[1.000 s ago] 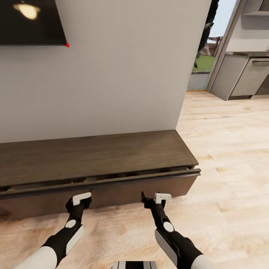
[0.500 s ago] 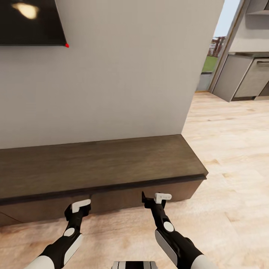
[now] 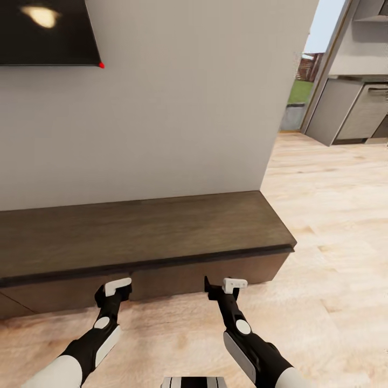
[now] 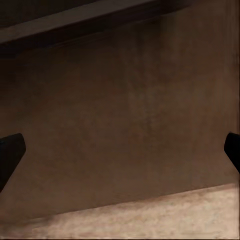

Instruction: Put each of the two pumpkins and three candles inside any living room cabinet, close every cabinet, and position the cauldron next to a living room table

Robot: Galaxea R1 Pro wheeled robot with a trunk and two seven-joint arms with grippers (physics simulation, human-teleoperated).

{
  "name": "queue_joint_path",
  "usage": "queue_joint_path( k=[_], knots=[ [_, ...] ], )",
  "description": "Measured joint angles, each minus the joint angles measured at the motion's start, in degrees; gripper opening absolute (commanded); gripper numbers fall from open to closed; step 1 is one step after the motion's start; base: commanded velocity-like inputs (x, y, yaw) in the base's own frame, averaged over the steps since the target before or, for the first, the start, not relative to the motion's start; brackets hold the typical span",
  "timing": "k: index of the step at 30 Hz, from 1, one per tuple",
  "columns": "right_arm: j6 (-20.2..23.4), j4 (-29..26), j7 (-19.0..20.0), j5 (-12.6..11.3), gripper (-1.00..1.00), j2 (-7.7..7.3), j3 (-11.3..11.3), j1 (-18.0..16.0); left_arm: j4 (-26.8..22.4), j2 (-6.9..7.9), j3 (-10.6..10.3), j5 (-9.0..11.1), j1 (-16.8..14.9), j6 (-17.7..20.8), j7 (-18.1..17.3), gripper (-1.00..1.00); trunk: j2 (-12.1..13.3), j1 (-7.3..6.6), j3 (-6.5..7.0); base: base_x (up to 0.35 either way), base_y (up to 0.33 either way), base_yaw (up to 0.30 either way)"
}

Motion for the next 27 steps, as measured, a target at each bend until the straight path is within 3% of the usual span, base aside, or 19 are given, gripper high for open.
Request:
queue_joint_path(
  k=[22,27],
  knots=[
    [0.03,-0.01,0.0,0.03,1.0,0.0,0.0,0.0,-0.09,0.08,0.0,-0.08,0.08,0.22,-0.31,1.0,0.0,0.01,0.0,-0.304,0.0,0.0],
    [1.13,0.07,0.07,-0.13,1.0,0.0,-0.24,0.0,-0.06,0.13,-0.08,0.17,0.09,1.08,-0.46,1.0,0.0,-0.01,0.0,-0.14,0.0,0.0]
  ],
)
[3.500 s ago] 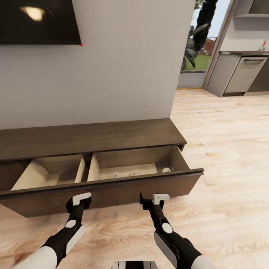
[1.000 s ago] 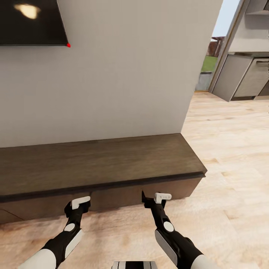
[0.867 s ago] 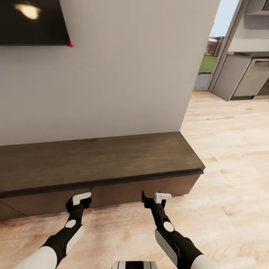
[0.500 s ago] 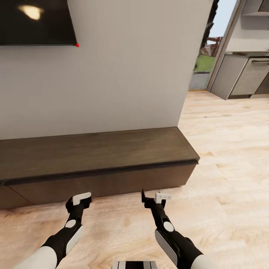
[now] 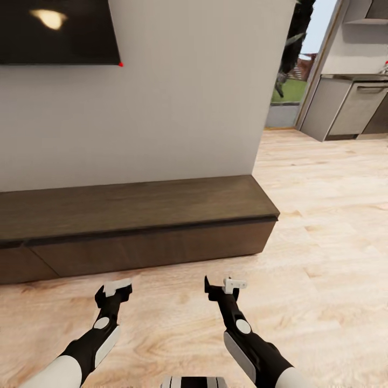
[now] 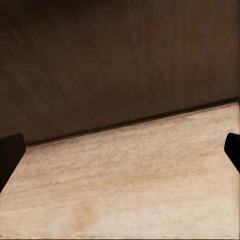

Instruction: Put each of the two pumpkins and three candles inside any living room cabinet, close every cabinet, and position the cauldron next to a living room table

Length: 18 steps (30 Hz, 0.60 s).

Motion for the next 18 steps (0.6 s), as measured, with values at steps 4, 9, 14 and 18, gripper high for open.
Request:
queue_joint_path(
  k=[4,9,14,18],
  knots=[
    [6.66,-0.4,0.09,-2.06,1.0,-0.04,-1.26,0.0,-0.71,-0.02,-1.2,-0.14,0.0,7.49,0.01,1.0,0.0,0.01,0.0,-0.16,0.017,0.0],
    [16.85,-0.95,0.62,-7.65,1.0,-0.18,-2.81,-0.09,-6.63,0.55,-1.27,0.57,-0.01,23.45,-0.18,1.0,0.0,-0.01,0.01,-0.11,0.006,0.0],
    [24.68,-2.43,0.8,-12.58,1.0,-0.72,-3.17,-0.08,-12.14,0.72,-0.92,1.45,0.0,38.25,-0.2,1.0,0.0,-0.01,0.01,-0.011,0.001,0.0],
    [27.33,-12.15,0.84,-16.05,1.0,-2.51,-2.71,0.17,-13.69,0.91,-0.89,2.43,0.0,43.33,-0.19,1.0,0.01,-0.04,0.22,-0.001,0.0,0.0]
  ],
)
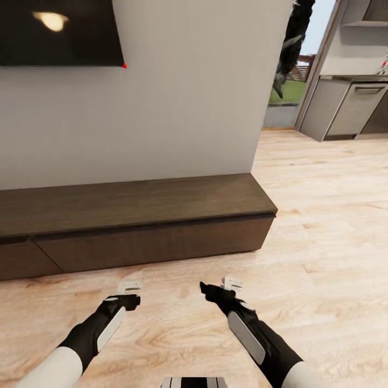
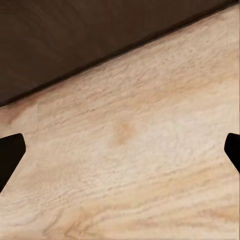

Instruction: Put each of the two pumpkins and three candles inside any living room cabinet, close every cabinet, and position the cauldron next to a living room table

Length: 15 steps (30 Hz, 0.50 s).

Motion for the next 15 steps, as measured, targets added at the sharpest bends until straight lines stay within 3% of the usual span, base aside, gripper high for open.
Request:
queue_joint_path(
  k=[4,6,9,15],
  knots=[
    [0.58,-3.5,0.14,-0.27,1.0,-3.04,0.14,1.22,0.33,0.14,0.0,1.6,0.0,0.41,-0.03,1.0,0.06,-0.1,0.88,0.0,0.0,0.0],
    [0.95,-3.7,0.14,-0.53,1.0,-3.79,0.17,2.04,0.7,0.13,0.0,1.78,0.0,0.46,0.03,1.0,0.08,-0.15,1.33,0.0,0.0,0.0],
    [0.66,-3.6,0.16,0.01,1.0,-4.15,0.17,6.03,0.96,0.2,0.05,1.75,0.0,0.53,0.31,1.0,0.12,-0.23,1.99,0.0,0.0,0.0],
    [0.89,-3.27,0.14,-0.68,1.0,-4.22,0.14,7.52,1.07,0.21,0.49,1.81,0.0,0.54,0.63,1.0,0.2,-0.38,3.32,0.0,0.0,0.0]
  ],
)
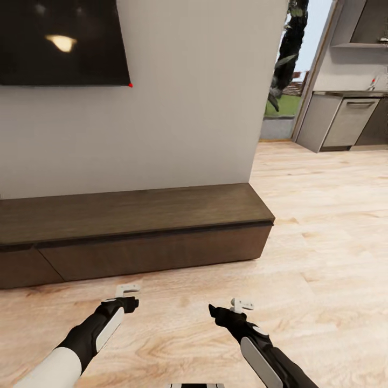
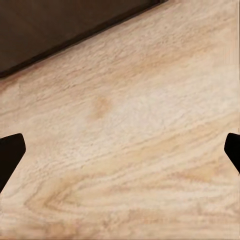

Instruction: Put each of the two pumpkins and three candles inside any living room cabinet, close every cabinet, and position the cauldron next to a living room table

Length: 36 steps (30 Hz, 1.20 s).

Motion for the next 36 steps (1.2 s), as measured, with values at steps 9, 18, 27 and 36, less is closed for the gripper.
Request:
queue_joint_path(
  k=[9,18,27,36],
  knots=[
    [-1.41,6.62,1.74,0.16,1.0,0.09,-0.29,0.2,8.39,0.38,0.39,0.34,0.08,-3.49,-0.38,1.0,0.12,-0.2,1.99,-0.13,0.0,0.0],
    [-1.62,6.93,1.86,0.75,1.0,0.12,-0.15,0.19,10.4,0.39,0.38,0.27,0.08,-6.44,-0.41,1.0,1.77,-1.19,3.82,-0.311,0.0,0.084],
    [-1.63,9.65,1.86,0.88,1.0,0.6,0.08,0.18,10.49,0.37,0.38,0.31,0.09,-7.16,-0.41,1.0,5.38,-3.19,5.44,-0.172,0.0,0.271],
    [-1.81,9.97,1.78,0.89,1.0,0.71,0.09,0.2,10.57,0.37,0.38,0.32,0.07,-7.27,-0.34,1.0,8.99,-5.18,7.06,-0.01,0.0,0.281]
  ],
)
